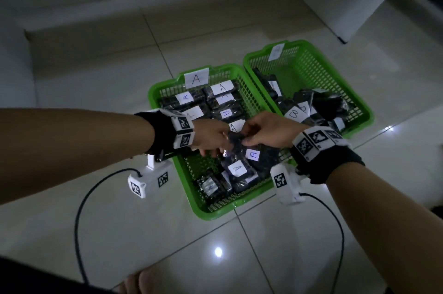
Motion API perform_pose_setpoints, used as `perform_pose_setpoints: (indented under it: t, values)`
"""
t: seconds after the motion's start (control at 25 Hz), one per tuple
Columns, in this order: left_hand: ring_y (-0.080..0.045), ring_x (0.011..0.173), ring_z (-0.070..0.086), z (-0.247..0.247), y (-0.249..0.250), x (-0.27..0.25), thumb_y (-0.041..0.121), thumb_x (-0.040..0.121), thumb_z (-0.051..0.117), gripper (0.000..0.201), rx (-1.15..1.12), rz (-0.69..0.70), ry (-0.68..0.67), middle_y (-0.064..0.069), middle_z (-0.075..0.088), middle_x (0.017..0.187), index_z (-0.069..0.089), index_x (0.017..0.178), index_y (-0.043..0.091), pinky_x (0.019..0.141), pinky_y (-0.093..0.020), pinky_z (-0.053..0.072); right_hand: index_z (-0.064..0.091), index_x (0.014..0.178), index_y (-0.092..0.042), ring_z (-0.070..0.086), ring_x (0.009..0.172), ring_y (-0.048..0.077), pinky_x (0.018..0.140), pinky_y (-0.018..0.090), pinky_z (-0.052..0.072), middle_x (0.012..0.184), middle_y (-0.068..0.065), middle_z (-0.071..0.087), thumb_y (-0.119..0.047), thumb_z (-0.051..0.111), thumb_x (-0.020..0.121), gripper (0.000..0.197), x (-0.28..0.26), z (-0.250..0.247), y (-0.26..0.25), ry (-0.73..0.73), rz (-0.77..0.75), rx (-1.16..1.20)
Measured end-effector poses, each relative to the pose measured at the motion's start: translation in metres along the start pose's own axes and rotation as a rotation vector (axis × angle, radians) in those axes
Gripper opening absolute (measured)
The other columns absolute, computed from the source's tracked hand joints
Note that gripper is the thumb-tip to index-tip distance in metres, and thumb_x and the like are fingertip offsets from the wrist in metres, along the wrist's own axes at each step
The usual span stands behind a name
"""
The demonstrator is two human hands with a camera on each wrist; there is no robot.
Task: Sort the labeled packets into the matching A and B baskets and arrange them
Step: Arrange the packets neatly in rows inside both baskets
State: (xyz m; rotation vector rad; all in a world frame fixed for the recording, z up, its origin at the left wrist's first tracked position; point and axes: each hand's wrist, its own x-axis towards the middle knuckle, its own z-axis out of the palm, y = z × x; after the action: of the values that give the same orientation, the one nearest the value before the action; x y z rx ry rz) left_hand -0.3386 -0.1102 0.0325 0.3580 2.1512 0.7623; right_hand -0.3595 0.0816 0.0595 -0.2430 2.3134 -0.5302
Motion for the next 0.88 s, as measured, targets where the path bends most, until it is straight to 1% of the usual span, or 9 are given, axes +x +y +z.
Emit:
perform_pose_setpoints:
  t: [0.08,0.16,0.28,0.36,0.44,0.52,0.6,0.72,0.88]
  values:
    - [-0.032,0.090,0.072,-0.007,0.000,0.000,0.023,0.100,0.057,0.023,-0.197,0.011,0.088,-0.018,0.070,0.098,0.058,0.094,0.001,0.072,-0.042,0.060,0.073,0.101,-0.022,0.068,0.100,0.017,0.086,0.029,0.053,0.101,-0.004,0.072,-0.025,0.076,0.089,0.013,0.002,-0.001,0.002,0.073,-0.031,0.112]
    - [-0.035,0.084,0.073,-0.017,-0.003,-0.001,0.022,0.098,0.059,0.027,-0.232,0.012,0.235,-0.019,0.072,0.086,0.059,0.077,0.006,0.081,-0.045,0.058,0.072,0.110,-0.025,0.067,0.101,0.012,0.091,0.027,0.053,0.105,-0.009,0.071,-0.029,0.080,0.083,0.028,0.002,0.002,-0.001,0.199,-0.112,0.162]
    - [-0.028,0.075,0.075,-0.028,-0.007,0.002,0.024,0.097,0.062,0.028,-0.411,-0.045,0.385,-0.014,0.075,0.079,0.060,0.072,0.010,0.088,-0.046,0.057,0.065,0.125,-0.027,0.062,0.103,0.009,0.092,0.027,0.050,0.112,-0.010,0.067,-0.034,0.093,0.062,0.069,0.005,0.004,-0.006,0.395,-0.259,-0.029]
    - [-0.026,0.074,0.075,-0.033,-0.007,0.004,0.029,0.096,0.063,0.026,-0.505,-0.056,0.394,-0.013,0.076,0.082,0.061,0.077,0.011,0.082,-0.043,0.058,0.060,0.132,-0.023,0.056,0.109,0.016,0.095,0.031,0.046,0.115,-0.004,0.064,-0.034,0.092,0.064,0.076,0.008,-0.001,-0.013,0.447,-0.307,-0.270]
    - [-0.023,0.072,0.072,-0.044,-0.009,0.003,0.051,0.093,0.059,0.037,-0.211,-0.062,0.490,-0.005,0.074,0.083,0.062,0.084,0.015,0.070,-0.034,0.055,0.056,0.130,-0.019,0.053,0.111,0.020,0.095,0.033,0.043,0.114,0.000,0.062,-0.031,0.084,0.073,0.064,0.016,-0.008,-0.022,0.477,-0.304,-0.474]
    - [-0.023,0.076,0.063,-0.062,-0.016,0.001,0.067,0.086,0.053,0.049,0.406,-0.069,0.603,0.000,0.065,0.086,0.057,0.091,0.018,0.065,-0.030,0.048,0.057,0.124,-0.018,0.050,0.116,0.021,0.097,0.034,0.041,0.116,0.000,0.061,-0.025,0.076,0.077,0.052,0.031,-0.016,-0.028,0.477,-0.315,-0.565]
    - [-0.025,0.080,0.062,-0.079,-0.026,-0.003,0.072,0.077,0.059,0.059,0.793,-0.138,0.485,-0.002,0.063,0.088,0.058,0.094,0.016,0.063,-0.030,0.045,0.058,0.126,-0.018,0.043,0.122,0.021,0.105,0.035,0.040,0.122,0.000,0.054,-0.023,0.076,0.075,0.054,0.049,-0.019,-0.034,0.448,-0.315,-0.622]
    - [-0.022,0.076,0.062,-0.086,-0.041,-0.002,0.071,0.063,0.076,0.061,0.916,-0.294,0.215,0.000,0.063,0.084,0.058,0.084,0.017,0.062,-0.028,0.047,0.060,0.126,-0.022,0.039,0.123,0.022,0.110,0.039,0.035,0.121,-0.001,0.046,-0.026,0.078,0.075,0.054,0.075,-0.015,-0.043,0.430,-0.292,-0.738]
    - [-0.023,0.085,0.064,-0.079,-0.055,0.008,0.058,0.060,0.086,0.061,0.871,-0.268,0.247,-0.002,0.067,0.096,0.064,0.100,0.017,0.065,-0.029,0.048,0.060,0.126,-0.025,0.041,0.124,0.023,0.108,0.042,0.040,0.124,-0.001,0.047,-0.023,0.078,0.076,0.053,0.092,-0.005,-0.049,0.366,-0.202,-0.653]
